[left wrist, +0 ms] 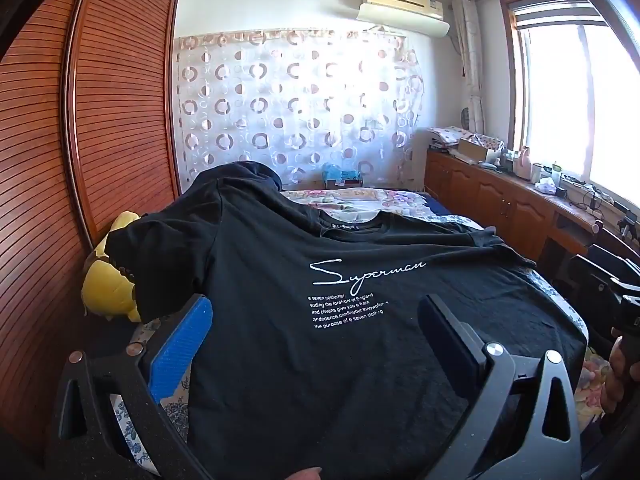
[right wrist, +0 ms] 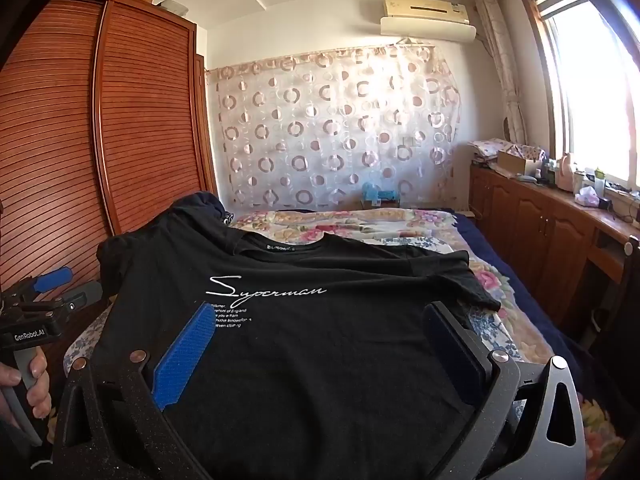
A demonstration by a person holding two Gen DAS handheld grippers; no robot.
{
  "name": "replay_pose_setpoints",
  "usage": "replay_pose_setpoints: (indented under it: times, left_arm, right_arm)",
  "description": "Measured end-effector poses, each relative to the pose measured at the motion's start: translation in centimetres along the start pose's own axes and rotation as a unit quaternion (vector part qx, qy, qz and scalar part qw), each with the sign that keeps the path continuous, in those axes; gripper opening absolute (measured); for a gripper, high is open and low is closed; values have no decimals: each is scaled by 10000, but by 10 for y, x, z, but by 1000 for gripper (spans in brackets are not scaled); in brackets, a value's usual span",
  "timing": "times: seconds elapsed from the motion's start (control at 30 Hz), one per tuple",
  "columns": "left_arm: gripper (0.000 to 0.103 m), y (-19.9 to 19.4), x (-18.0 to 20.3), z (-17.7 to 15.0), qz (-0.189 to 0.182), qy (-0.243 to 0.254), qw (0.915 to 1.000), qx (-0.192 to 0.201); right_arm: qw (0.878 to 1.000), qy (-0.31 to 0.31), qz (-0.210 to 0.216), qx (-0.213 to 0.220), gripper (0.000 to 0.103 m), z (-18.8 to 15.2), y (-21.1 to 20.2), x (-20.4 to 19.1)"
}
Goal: Fold small clothes
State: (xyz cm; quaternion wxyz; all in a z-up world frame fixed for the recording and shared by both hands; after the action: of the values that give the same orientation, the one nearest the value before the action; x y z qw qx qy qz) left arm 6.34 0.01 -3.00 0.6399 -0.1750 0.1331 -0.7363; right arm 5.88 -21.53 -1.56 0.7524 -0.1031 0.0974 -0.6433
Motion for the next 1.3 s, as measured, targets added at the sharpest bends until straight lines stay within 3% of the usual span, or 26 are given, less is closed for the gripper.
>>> replay_pose_setpoints:
  times: [1.3]
  left_arm:
    - [103, -6, 6, 4, 34, 195, 9997, 175]
  right_arm:
    - [10000, 16, -22, -20, 103, 0, 0, 2]
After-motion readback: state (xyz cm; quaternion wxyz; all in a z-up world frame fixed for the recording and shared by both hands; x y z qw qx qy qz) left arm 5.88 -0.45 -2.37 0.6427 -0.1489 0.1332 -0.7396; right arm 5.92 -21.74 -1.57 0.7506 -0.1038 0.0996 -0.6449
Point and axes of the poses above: each gripper's, at about its wrist camera, not at the fingertips, and y roughly the way its jaws point, x to its right, z to its top, the point moved 7 cm from there along y, roughly the way its jaws point, and after that the axes turned 8 degrees about -z, right-handed, at the moved point
